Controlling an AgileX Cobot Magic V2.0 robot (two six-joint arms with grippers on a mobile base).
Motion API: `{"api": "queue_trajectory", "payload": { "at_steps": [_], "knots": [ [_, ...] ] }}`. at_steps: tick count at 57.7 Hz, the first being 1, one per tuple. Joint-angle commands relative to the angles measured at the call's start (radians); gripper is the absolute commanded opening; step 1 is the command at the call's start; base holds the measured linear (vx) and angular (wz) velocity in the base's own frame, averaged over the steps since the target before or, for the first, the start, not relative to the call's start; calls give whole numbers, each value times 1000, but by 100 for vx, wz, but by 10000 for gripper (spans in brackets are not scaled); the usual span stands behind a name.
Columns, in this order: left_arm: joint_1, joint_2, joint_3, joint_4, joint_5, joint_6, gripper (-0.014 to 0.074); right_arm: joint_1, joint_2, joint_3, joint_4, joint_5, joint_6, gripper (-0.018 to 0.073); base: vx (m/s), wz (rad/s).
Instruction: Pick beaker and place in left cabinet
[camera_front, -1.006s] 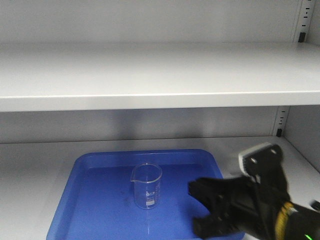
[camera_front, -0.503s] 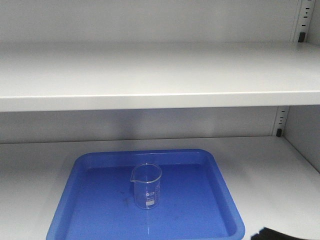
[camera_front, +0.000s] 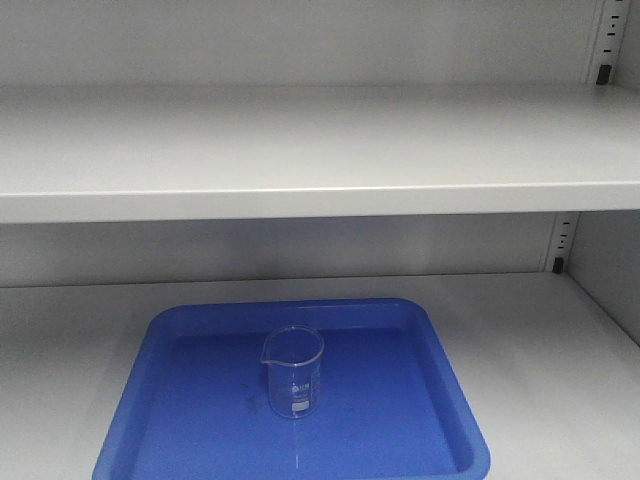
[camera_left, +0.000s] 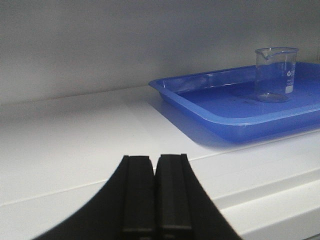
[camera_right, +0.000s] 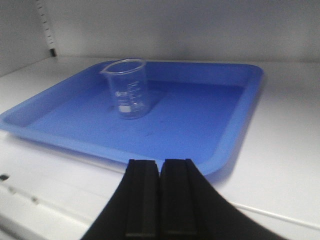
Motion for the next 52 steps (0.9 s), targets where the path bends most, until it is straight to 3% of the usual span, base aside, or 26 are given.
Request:
{"api": "queue_trajectory", "payload": {
  "at_steps": [1, 6, 10, 16, 24, 34, 42, 52],
  "knots": [
    [-4, -18, 16, -7, -84, -4, 1, -12, 6, -27, 285, 19, -217, -6, 0, 0],
    [-4, -18, 16, -7, -84, -4, 1, -34, 5, -27, 573, 57, -562, -6, 0, 0],
    [-4, -18, 16, -7, -84, -4, 1, -43, -18, -27, 680, 69, -774, -6, 0, 0],
    [-4, -18, 16, -7, -84, -4, 1, -73, -106, -13, 770, 91, -935, -6, 0, 0],
    [-4, -18, 16, -7, -84, -4, 1, -187, -280, 79, 818, 88, -943, -6, 0, 0],
    [-4, -18, 16, -7, -84, -4, 1, -333, -508, 225, 771, 89, -893, -6, 0, 0],
    [-4, -18, 16, -7, -84, -4, 1, -367, -657, 308, 758, 89, -893, -6, 0, 0],
    [-4, -19, 16, -7, -84, -4, 1, -367, -645, 332, 719, 119, -893, -6, 0, 0]
  ]
}}
